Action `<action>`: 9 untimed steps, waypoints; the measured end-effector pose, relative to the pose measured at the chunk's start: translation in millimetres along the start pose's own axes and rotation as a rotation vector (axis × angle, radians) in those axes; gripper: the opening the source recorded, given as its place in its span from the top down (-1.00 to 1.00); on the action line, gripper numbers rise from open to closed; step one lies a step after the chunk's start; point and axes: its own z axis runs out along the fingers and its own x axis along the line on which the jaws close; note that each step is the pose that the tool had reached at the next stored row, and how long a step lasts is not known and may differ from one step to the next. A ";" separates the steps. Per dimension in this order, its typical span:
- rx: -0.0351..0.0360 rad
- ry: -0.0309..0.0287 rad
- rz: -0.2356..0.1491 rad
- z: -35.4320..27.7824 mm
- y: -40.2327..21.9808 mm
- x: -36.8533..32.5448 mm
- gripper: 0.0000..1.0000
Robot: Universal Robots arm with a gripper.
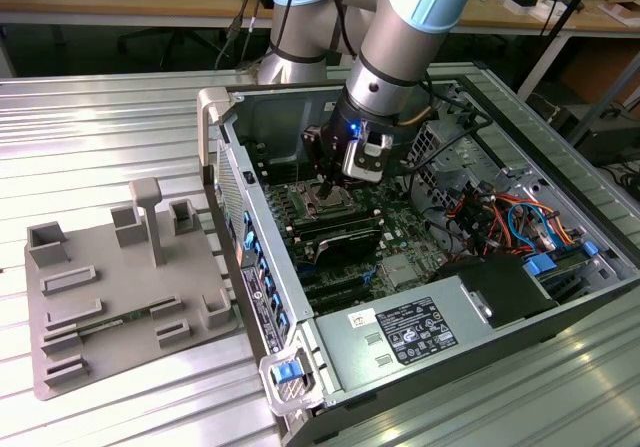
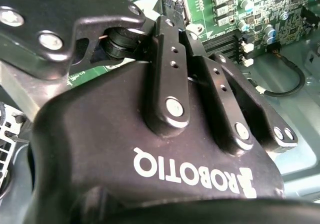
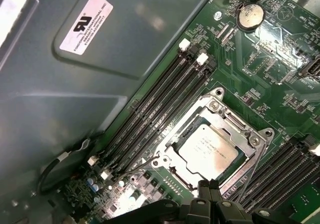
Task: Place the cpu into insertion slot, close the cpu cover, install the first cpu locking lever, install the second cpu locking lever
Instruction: 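Install the first cpu locking lever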
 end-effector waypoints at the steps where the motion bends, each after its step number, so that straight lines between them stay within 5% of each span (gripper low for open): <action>1: 0.0004 -0.0002 -0.004 0.0 0.0 0.0 0.79; 6: 0.0045 -0.0025 -0.043 0.0 -0.1 0.0 0.79; 9: 0.0099 -0.0053 -0.100 0.1 0.0 0.0 0.79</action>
